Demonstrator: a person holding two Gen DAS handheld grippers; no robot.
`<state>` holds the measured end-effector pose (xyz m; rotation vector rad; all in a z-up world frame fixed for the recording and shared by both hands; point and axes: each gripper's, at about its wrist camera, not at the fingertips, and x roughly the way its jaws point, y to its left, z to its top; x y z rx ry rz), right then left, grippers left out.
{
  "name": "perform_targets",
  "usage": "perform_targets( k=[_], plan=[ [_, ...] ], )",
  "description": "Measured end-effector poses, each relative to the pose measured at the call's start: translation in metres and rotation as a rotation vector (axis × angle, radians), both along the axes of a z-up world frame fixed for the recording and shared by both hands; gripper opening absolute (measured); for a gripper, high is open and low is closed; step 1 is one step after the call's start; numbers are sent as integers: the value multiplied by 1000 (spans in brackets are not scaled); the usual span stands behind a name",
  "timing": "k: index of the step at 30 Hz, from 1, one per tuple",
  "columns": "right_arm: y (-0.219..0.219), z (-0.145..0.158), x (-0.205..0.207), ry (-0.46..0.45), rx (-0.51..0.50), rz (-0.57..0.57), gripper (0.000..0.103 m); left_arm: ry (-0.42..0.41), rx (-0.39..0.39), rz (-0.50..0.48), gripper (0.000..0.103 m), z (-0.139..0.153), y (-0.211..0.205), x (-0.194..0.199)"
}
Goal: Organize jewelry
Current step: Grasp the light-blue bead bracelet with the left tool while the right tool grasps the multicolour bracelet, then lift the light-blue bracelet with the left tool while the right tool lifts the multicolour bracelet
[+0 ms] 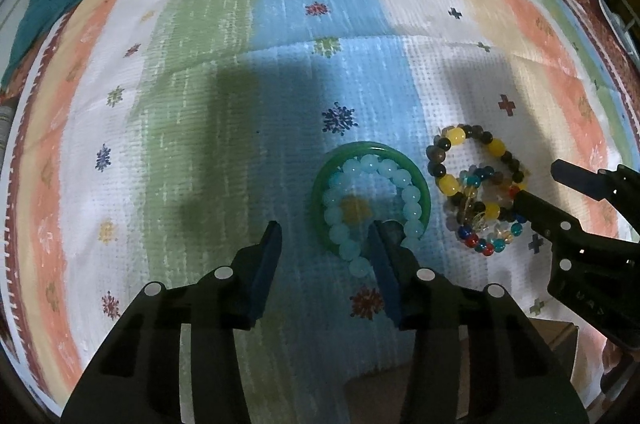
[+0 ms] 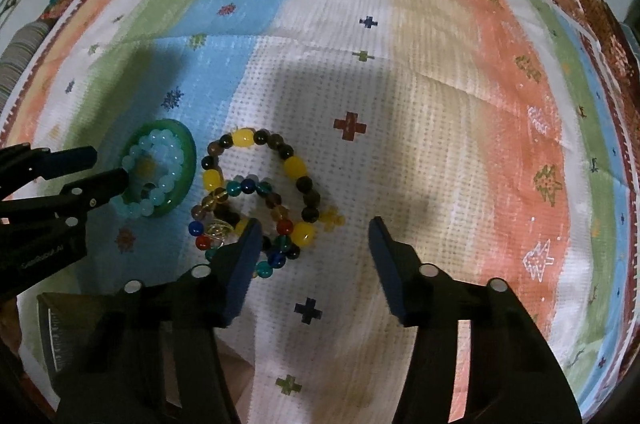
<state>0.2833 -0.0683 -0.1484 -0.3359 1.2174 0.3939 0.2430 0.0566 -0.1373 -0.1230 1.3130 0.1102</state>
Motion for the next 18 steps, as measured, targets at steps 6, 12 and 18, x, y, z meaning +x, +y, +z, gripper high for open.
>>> perform_targets(
  k=[6,12,18],
  plan=[
    [1,-4,0,21,-13,1,42,23,19,-24,31,-11,-3,2],
    [4,-4,-1,31,-8,18,25,17,29,-19,14,-10,-2,2],
    [3,-6,-2,47,14,29,12,11,40,-27,11,-9,-2,1]
  ],
)
